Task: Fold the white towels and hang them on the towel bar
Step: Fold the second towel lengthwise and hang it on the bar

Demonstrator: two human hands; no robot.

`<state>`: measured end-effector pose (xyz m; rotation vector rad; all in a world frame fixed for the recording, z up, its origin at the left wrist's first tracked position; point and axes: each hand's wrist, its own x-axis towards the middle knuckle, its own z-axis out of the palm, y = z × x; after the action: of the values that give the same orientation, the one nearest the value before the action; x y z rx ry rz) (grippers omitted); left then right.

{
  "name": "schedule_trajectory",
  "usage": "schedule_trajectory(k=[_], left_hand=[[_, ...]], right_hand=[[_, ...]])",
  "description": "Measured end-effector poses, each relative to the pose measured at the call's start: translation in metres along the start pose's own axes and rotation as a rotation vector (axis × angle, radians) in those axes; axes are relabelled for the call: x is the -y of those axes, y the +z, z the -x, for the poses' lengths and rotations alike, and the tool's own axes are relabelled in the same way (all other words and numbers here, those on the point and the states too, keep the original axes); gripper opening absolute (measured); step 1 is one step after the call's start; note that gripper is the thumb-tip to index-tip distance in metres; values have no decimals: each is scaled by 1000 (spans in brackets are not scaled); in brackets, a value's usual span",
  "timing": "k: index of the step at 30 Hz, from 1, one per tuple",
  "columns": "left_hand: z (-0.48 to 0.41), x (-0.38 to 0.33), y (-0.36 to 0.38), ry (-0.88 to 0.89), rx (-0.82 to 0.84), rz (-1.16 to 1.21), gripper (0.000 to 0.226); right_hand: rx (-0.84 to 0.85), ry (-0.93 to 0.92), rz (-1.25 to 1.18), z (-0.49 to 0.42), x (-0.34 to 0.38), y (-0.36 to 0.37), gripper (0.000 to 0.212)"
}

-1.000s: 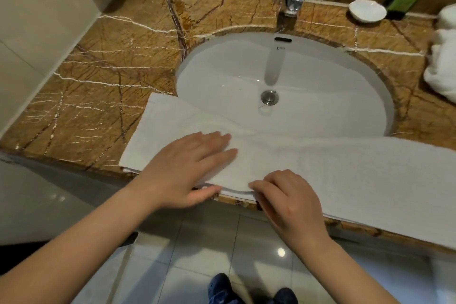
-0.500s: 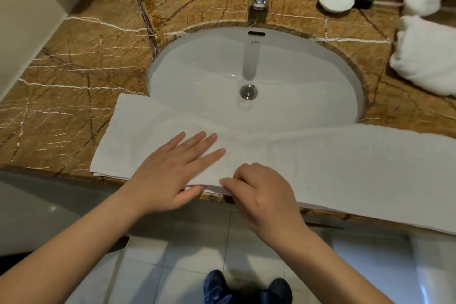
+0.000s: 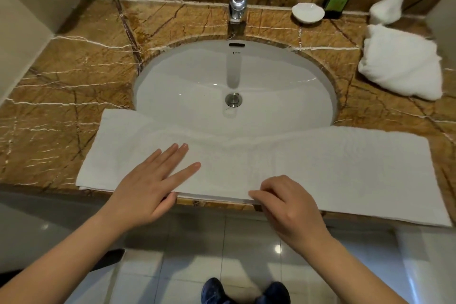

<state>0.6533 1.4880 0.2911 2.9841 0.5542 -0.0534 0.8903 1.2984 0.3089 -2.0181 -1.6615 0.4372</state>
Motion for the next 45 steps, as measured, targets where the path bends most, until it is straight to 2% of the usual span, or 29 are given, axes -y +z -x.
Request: schedule_trajectory(k=[1,2,6,8,11,13,15,17,19,21,25,31,33,36,39,45], left_hand=[[0,1,1,21,-12,-10,52],[0,3,2,45,-28,-18,50],[2,8,6,108,-82,-90,46],[2,9,6,115,-79,-118,47],[6,8,3,108,-45,-138,50],[12,3,1,75,-28,-129,51],[23,-5,0,25,-39,-64,51],[29,-12,-6,-69,-103,76,49],[17,-18,-15,-184,-215,216,46],[-8,-22,-18,-301,-232,222,47],[-41,-19,-6,-473,-21,97,61],[-37,-12,-4,-451,-26,131,60],[-33,-8,-6,-455,-54,135,58],[-22,11,-7,-526,-80,127,58],[-11,29,-3,-585,-52,100,58],[-12,30,-7,-587,-34,98,61]], right_hand=[[28,47,-48,1,-2,1,52],[13,39,-75,1,-6,3,45],[18,-216,125,7,-13,0,23],[29,-331,179,15,-19,2,35],[-98,-255,9,21,-20,2,36],[-211,-105,-69,18,-20,-2,37],[-250,144,51,11,-29,-13,47],[-156,377,238,11,-38,-19,59],[-54,455,362,16,-41,-15,64],[-15,493,381,19,-40,-10,63],[-1,542,419,18,-45,-12,63],[-1,535,352,18,-47,-18,67],[-57,512,297,13,-50,-26,68],[-124,533,348,11,-72,-43,65],[-88,627,385,17,-94,-48,66],[-69,641,382,19,-98,-49,68]])
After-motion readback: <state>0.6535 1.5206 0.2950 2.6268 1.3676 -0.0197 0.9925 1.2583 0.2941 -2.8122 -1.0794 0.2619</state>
